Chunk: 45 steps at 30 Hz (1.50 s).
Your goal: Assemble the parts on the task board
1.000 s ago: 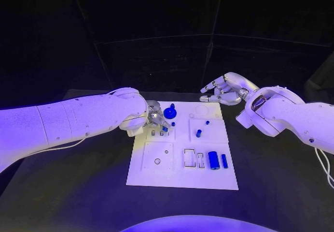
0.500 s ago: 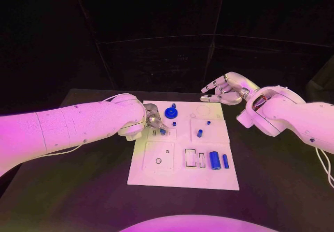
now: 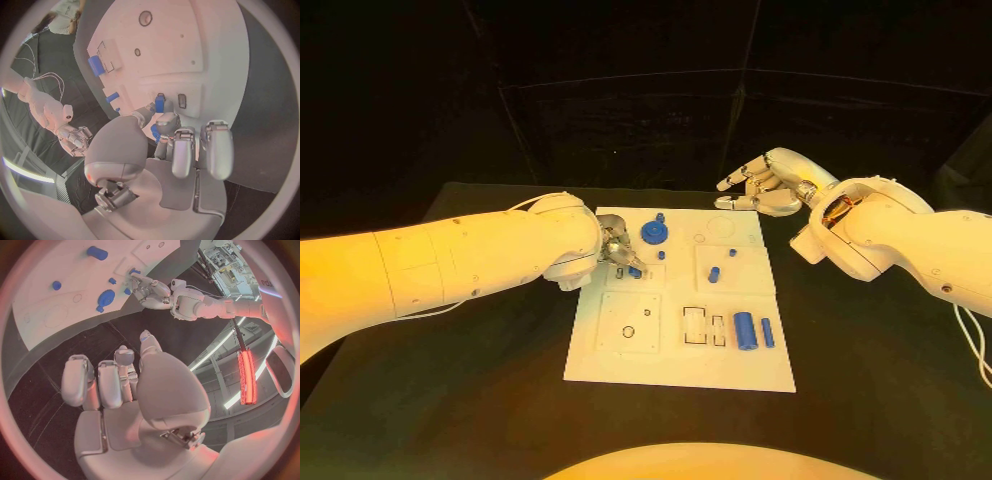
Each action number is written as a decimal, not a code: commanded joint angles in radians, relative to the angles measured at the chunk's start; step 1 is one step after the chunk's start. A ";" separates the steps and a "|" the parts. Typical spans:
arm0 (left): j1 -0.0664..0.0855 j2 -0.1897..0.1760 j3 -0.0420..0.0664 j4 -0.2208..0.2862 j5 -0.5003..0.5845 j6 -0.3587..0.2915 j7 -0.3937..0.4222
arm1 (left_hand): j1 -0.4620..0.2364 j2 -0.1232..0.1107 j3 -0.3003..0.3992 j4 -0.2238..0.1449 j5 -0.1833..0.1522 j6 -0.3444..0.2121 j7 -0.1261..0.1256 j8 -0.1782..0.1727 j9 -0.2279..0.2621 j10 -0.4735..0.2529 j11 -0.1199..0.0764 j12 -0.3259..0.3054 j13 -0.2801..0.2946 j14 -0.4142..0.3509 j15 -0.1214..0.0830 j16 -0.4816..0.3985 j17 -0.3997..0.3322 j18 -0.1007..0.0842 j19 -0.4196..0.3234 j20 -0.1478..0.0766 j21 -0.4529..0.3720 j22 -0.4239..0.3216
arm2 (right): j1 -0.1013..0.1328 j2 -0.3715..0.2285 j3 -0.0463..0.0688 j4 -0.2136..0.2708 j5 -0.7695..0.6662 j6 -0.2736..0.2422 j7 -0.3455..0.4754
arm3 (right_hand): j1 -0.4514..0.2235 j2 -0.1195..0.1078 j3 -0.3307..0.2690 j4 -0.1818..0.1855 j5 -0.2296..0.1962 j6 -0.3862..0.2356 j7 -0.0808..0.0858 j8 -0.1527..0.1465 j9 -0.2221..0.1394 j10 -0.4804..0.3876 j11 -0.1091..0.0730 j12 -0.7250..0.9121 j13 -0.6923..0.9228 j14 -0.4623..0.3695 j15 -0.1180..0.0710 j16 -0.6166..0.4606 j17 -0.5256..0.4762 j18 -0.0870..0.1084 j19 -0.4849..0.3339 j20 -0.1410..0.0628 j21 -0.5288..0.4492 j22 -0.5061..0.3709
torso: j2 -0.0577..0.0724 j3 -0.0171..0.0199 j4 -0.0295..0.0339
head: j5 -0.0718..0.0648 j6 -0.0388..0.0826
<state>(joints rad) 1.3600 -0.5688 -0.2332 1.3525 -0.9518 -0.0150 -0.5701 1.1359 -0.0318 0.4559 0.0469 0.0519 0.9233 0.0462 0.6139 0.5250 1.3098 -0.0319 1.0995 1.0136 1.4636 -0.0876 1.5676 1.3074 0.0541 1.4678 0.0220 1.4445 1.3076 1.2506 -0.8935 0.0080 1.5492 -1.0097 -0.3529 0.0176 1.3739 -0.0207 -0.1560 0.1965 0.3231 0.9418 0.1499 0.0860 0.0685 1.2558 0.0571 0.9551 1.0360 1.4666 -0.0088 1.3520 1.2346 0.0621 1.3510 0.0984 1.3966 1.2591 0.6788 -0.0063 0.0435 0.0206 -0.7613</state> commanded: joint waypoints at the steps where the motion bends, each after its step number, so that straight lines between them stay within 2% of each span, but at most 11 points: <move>1: -0.001 0.000 -0.001 -0.001 -0.018 0.036 -0.019 | 0.004 0.007 0.158 -0.152 0.002 -0.005 -0.003 0.006 0.002 0.008 0.002 0.002 -0.001 0.107 -0.001 0.003 0.263 -0.009 0.023 -0.001 -0.004 0.055 | 0.002 0.001 0.000 0.001 0.003 0.008 0.009 | 0.005 0.006 -0.006 0.001 0.006 0.004 -0.003 0.004 0.001 -0.004 0.002 -0.002 -0.001 0.033 -0.007 -0.005 -0.001 0.012 -0.004 -0.002 -0.004 -0.001 | 0.000 -0.0001 -0.0009 | 0.001 0.000; 22: -0.001 0.013 -0.001 -0.011 -0.018 0.063 -0.025 | -0.008 -0.001 0.165 -0.148 0.001 -0.004 -0.004 0.011 0.006 0.009 0.002 0.002 -0.001 0.107 -0.001 0.003 0.263 -0.009 0.024 -0.001 -0.004 0.057 | 0.002 0.002 0.000 0.001 0.003 0.012 0.010 | 0.005 0.006 -0.006 0.001 0.006 0.004 -0.003 0.004 0.001 -0.004 0.002 -0.002 -0.001 0.033 -0.007 -0.005 -0.001 0.012 -0.004 -0.002 -0.004 -0.001 | 0.000 0.0005 -0.0008 | 0.000 -0.002; 34: -0.001 0.028 -0.001 -0.036 -0.014 0.084 -0.027 | -0.147 -0.045 0.109 -0.059 0.001 0.030 -0.017 0.031 0.015 0.024 -0.008 0.025 0.019 0.107 -0.009 0.003 0.263 -0.010 0.027 -0.007 0.000 0.066 | 0.002 0.001 0.000 0.003 0.002 0.012 0.010 | 0.005 0.006 -0.006 0.001 0.006 0.004 -0.003 0.004 0.001 -0.004 0.002 -0.002 -0.001 0.033 -0.007 -0.005 -0.001 0.012 -0.004 -0.002 -0.004 -0.001 | 0.001 0.0007 -0.0009 | -0.002 -0.003; 39: -0.001 0.031 -0.001 -0.040 -0.014 0.100 -0.030 | -0.169 -0.057 0.090 -0.046 0.001 0.040 -0.021 0.039 0.018 0.030 -0.011 0.036 0.029 0.107 -0.011 0.003 0.263 -0.011 0.028 -0.009 0.001 0.069 | 0.002 0.001 0.000 0.004 0.002 0.014 0.009 | 0.003 0.007 -0.011 0.003 0.007 0.004 -0.003 0.005 0.001 -0.004 0.002 -0.004 -0.004 0.033 -0.007 -0.006 -0.002 0.012 -0.005 -0.002 -0.006 -0.003 | 0.000 -0.0001 -0.0010 | -0.002 -0.005; 45: -0.001 0.033 -0.001 -0.045 -0.014 0.101 -0.031 | -0.185 -0.059 0.077 -0.032 0.001 0.045 -0.023 0.043 0.020 0.034 -0.013 0.040 0.032 0.107 -0.013 0.003 0.263 -0.012 0.030 -0.011 0.004 0.074 | 0.002 0.001 0.000 0.005 0.002 0.014 0.009 | 0.002 0.007 -0.012 0.003 0.007 0.004 -0.003 0.005 0.001 -0.004 0.002 -0.004 -0.004 0.033 -0.007 -0.006 -0.002 0.012 -0.004 -0.002 -0.006 -0.002 | 0.000 0.0005 0.0002 | -0.005 -0.006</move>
<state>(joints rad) 1.3602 -0.5366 -0.2328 1.3092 -0.9630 0.0605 -0.5897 0.9564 -0.0905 0.5340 0.0127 0.0472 0.9622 0.0219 0.6515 0.5436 1.3350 -0.0430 1.1344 1.0445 1.4635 -0.0948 1.5676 1.3073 0.0541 1.4641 0.0185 1.4446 1.3076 1.2505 -0.8930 0.0079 1.5509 -1.0094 -0.3444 0.0196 1.3739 -0.0207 -0.1608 0.2013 0.3279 0.9418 0.1499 0.0860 0.0684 1.2558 0.0571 0.9551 1.0331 1.4666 -0.0088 1.3521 1.2337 0.0621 1.3510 0.0984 1.3966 1.2572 0.6792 -0.0059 0.0424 0.0165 -0.7675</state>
